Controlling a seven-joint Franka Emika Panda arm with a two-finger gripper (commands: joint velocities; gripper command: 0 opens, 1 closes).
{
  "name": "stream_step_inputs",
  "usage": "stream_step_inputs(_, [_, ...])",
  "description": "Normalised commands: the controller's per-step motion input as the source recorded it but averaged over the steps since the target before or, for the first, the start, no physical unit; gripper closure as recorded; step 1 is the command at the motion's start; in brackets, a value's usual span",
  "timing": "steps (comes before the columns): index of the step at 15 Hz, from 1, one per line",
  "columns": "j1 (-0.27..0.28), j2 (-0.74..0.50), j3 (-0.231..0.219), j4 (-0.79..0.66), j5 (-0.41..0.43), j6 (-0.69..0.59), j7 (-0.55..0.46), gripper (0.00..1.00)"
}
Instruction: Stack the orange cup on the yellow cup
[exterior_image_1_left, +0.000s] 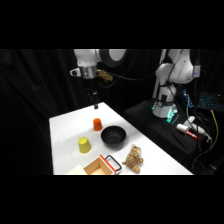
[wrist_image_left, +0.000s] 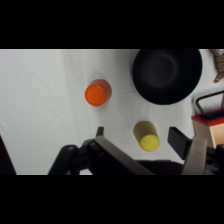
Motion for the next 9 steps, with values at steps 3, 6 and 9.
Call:
stream_step_inputs(3, [-0.125, -0.12, -0.077, -0.25, 0.203, 0.41, -0.05, 0.00])
stream_step_inputs(6, [-0.081, 0.00, -0.033, -0.18, 0.229, 0.42, -0.07, 0.00])
stream_step_inputs(9, [-0.055, 0.13, 0.002, -0.09, 0.245, 0.36, -0.12, 0.00])
